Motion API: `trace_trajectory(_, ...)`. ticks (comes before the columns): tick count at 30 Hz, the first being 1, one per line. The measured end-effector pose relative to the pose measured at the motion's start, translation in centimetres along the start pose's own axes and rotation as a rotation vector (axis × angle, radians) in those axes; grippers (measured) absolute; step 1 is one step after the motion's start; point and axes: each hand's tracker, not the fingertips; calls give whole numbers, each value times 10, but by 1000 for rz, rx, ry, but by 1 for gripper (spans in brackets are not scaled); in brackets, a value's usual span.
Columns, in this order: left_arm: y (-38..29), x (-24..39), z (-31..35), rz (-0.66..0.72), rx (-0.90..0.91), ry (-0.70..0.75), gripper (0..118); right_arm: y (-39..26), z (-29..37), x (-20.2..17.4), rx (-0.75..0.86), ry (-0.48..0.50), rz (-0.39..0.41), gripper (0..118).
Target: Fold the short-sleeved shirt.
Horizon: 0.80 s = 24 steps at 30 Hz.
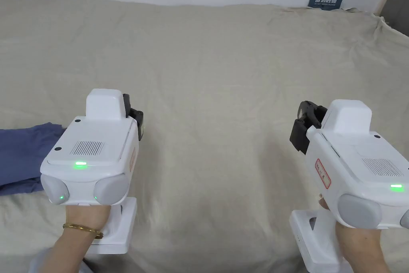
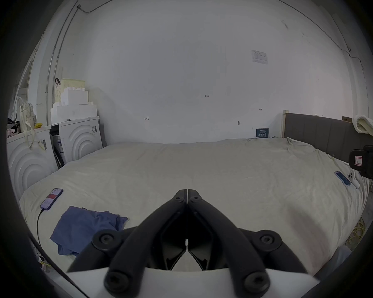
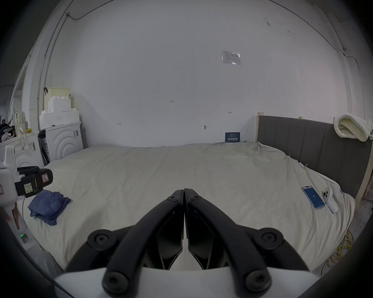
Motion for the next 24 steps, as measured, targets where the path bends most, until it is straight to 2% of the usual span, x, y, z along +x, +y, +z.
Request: trace_trajectory(24,-4,6,1,-1,-9,-12,0,0,4,1,4,3,11,0)
